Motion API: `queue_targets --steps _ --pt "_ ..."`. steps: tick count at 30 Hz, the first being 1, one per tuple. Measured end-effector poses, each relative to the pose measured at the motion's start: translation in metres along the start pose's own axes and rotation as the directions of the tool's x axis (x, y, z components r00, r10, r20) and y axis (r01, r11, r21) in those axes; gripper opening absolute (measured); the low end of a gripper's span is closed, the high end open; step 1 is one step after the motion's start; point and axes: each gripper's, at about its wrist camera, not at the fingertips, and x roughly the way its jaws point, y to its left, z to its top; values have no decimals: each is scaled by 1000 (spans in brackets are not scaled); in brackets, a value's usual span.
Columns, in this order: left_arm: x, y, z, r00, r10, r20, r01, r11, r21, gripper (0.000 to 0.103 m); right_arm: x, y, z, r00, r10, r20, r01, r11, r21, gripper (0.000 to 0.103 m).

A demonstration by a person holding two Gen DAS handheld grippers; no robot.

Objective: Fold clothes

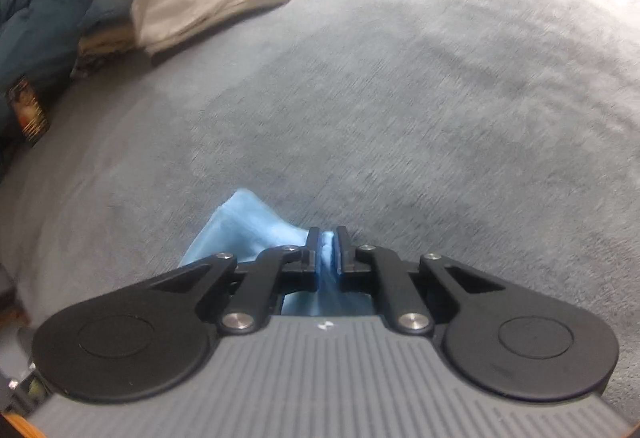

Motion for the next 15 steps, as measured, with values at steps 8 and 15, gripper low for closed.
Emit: queue_targets --steps 8,15 --pt "-2 -1 -3 1000 -4 0 4 1000 -1 8 -2 -7 -11 982 -146 117 129 982 138 9" --pt "-2 1 -5 1000 -9 -2 9 1000 -11 8 -32 -7 -13 988 19 151 -52 974 220 12"
